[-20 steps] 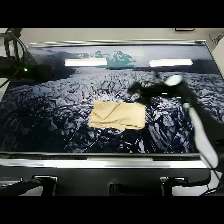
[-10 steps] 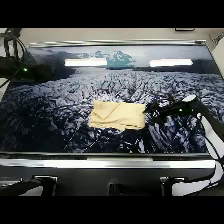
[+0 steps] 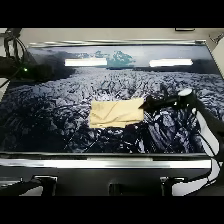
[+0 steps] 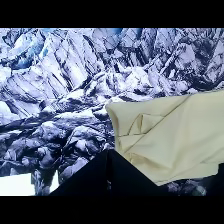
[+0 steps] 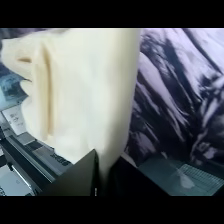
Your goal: Fold the clothes and pants, and hang the long-sleeved shirts on hangers.
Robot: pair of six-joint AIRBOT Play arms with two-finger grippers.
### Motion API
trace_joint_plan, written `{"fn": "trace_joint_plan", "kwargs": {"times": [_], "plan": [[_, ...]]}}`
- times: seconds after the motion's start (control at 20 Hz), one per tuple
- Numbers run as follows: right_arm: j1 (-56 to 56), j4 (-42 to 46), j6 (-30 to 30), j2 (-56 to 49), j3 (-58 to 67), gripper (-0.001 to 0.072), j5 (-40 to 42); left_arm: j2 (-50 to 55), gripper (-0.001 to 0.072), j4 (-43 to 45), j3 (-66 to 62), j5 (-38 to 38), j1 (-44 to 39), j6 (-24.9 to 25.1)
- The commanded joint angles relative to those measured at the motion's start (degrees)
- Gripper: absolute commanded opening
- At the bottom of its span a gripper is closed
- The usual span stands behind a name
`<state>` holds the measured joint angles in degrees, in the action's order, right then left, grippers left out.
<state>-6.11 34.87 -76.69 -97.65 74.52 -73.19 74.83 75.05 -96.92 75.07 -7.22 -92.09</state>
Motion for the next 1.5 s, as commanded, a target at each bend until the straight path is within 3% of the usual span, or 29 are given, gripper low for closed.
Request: {"fn": "trace_joint_plan", "kwargs": {"times": [0.0,0.25,0.7,0.85,1.05,1.2,1.3,1.45], "plan": [[0.17,5.68,-8.90,2.01,17.22,0.0044,-6.54,0.22,0.0027,0.00,0.15,-0.11,0.00,0.00],[-2.45,12.07,-19.76,1.99,41.27,0.0045,-10.23,0.20,0.0026,0.00,0.28,-0.04,0.00,0.22],[-31.32,9.31,-21.73,1.46,43.01,0.0043,-8.00,0.22,0.0026,0.00,0.28,-0.04,-1.20,0.17],[-39.54,15.63,-22.12,1.11,42.93,0.0044,-9.27,0.22,0.0026,0.00,0.28,0.13,-1.20,0.00],[-50.34,23.41,-22.47,-0.04,40.15,0.0045,-18.16,0.22,0.0027,0.00,0.28,0.61,-1.20,-0.02],[-56.48,35.36,-24.11,-0.15,35.23,0.0045,-23.67,0.22,0.0026,0.00,0.28,0.57,-1.33,-0.59],[-58.58,42.95,-24.90,0.74,30.16,0.0045,-24.30,0.22,0.0027,0.00,0.28,0.57,-1.68,-1.14],[-59.34,45.48,-25.27,4.61,17.20,0.0045,-20.52,0.22,0.0027,0.00,0.28,0.55,-2.38,-1.16]]}}
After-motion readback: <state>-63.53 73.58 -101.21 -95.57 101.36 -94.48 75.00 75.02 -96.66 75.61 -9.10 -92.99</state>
